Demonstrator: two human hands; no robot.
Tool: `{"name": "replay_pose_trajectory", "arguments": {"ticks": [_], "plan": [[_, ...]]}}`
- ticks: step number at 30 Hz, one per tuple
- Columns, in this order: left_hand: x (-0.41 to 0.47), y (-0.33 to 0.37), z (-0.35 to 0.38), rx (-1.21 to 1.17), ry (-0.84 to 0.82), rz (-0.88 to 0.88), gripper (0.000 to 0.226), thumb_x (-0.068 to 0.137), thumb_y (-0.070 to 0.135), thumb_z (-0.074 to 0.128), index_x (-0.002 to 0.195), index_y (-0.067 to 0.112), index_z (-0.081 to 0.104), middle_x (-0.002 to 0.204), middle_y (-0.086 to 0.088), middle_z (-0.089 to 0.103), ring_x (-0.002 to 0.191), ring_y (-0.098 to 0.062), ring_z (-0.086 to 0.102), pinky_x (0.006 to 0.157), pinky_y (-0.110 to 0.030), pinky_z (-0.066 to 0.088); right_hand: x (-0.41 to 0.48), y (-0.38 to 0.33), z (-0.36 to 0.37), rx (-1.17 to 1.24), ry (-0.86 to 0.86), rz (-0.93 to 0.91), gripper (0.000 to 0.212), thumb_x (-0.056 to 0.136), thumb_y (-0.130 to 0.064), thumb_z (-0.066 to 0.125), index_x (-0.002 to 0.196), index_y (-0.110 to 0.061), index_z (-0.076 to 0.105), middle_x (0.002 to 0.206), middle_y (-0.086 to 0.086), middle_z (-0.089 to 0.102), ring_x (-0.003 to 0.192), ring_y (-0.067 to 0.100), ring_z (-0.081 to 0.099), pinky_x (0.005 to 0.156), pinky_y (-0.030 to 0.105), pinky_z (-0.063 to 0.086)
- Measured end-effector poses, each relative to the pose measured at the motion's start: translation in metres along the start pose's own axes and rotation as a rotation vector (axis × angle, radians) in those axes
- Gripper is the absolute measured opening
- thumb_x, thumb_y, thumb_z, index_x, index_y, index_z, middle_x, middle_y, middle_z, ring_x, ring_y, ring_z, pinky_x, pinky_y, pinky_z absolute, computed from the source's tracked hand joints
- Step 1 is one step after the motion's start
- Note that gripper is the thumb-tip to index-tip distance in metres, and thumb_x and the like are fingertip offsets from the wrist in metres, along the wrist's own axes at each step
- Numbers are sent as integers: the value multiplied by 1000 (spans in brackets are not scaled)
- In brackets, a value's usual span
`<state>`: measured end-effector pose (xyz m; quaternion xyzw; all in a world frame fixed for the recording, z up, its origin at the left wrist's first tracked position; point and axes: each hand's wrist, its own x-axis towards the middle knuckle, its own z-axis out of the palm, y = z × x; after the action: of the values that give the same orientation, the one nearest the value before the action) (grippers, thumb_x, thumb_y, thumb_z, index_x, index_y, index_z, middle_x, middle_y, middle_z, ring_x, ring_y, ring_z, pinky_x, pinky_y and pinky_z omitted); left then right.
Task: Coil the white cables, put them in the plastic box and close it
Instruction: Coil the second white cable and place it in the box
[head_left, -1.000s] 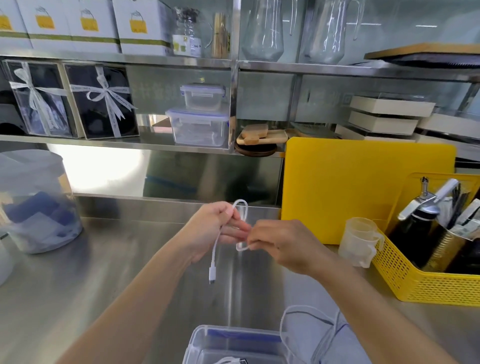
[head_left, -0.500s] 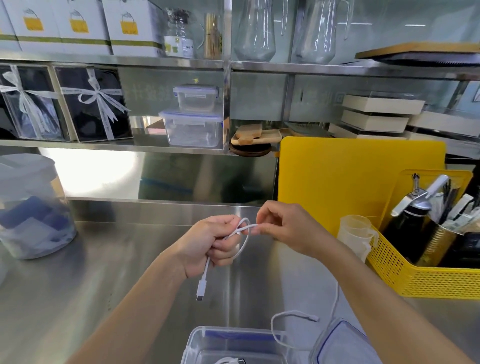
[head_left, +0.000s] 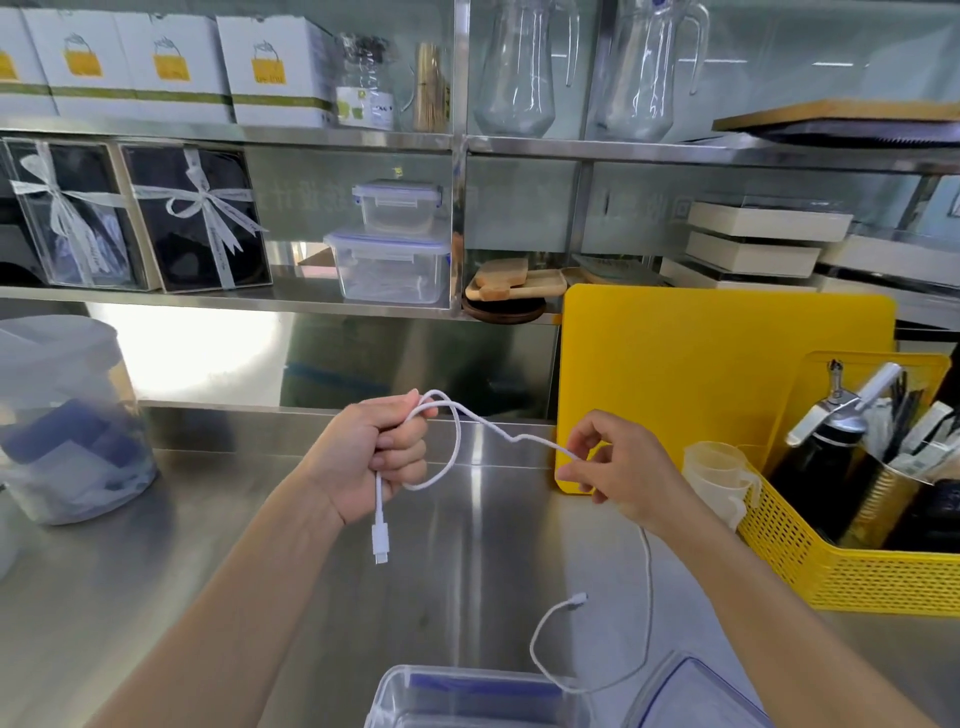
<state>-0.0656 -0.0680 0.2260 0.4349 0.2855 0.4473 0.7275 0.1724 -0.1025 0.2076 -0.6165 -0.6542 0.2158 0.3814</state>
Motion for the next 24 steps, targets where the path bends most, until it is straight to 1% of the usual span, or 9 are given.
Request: {"name": "replay_pose_trajectory", "arguments": {"ticks": [4,6,10,13,15,17,19,22,24], "plan": [[4,8,-3,-133,66,11,30,97,17,35,73,7,52,35,8,26,25,-3,22,33,-17,17,0,5,-8,21,-70,104,17,74,-4,73,77,-9,57,71,6,59,54,17,56,49,26,50],[5,9,-2,-143,74,3,30,97,17,34,74,8,52,35,8,26,25,-4,22,33,-16,18,0,8,-8,36,-28,135,14,74,-2,72,76,-5,59,69,7,59,54,18,55,52,30,51],[6,7,1,-95,71,-4,30,97,17,35,74,8,51,36,7,26,26,-4,22,33,-16,17,2,10,-9,68,144,111,16,75,-4,72,66,-11,60,60,5,58,53,18,52,55,32,45],[5,8,-2,-59,98,-15,29,98,16,34,76,8,51,37,7,26,27,-4,21,35,-18,17,4,13,-19,19,113,57,8,79,-8,68,73,-5,65,59,3,57,55,15,49,56,28,39],[5,8,-4,-33,109,-24,29,98,16,33,77,8,51,37,7,27,27,-4,21,34,-18,17,7,14,-26,-42,109,14,9,82,-9,65,75,-4,67,61,4,56,58,16,46,57,28,36],[6,7,-4,-5,110,-33,29,99,16,33,78,7,51,38,7,27,28,-4,21,33,-17,18,12,15,-34,4,137,-5,14,85,-8,61,72,-5,64,61,6,55,59,18,44,58,30,34],[8,5,0,57,85,-30,29,99,17,34,78,7,51,38,7,27,29,-4,21,33,-17,19,20,17,-39,33,176,6,19,89,-8,56,70,-11,60,63,5,55,62,20,45,61,33,37],[9,2,10,268,12,-12,33,100,20,33,83,6,58,40,8,27,33,-5,20,39,-19,20,34,20,-42,-98,228,43,28,94,-15,48,67,-22,53,69,-2,54,73,23,48,69,41,39],[8,1,18,412,-39,-6,39,100,22,32,86,5,63,42,7,29,36,-6,21,45,-22,21,41,16,-45,-89,247,57,27,95,-15,44,70,-20,52,69,-2,51,73,23,46,67,40,37]]}}
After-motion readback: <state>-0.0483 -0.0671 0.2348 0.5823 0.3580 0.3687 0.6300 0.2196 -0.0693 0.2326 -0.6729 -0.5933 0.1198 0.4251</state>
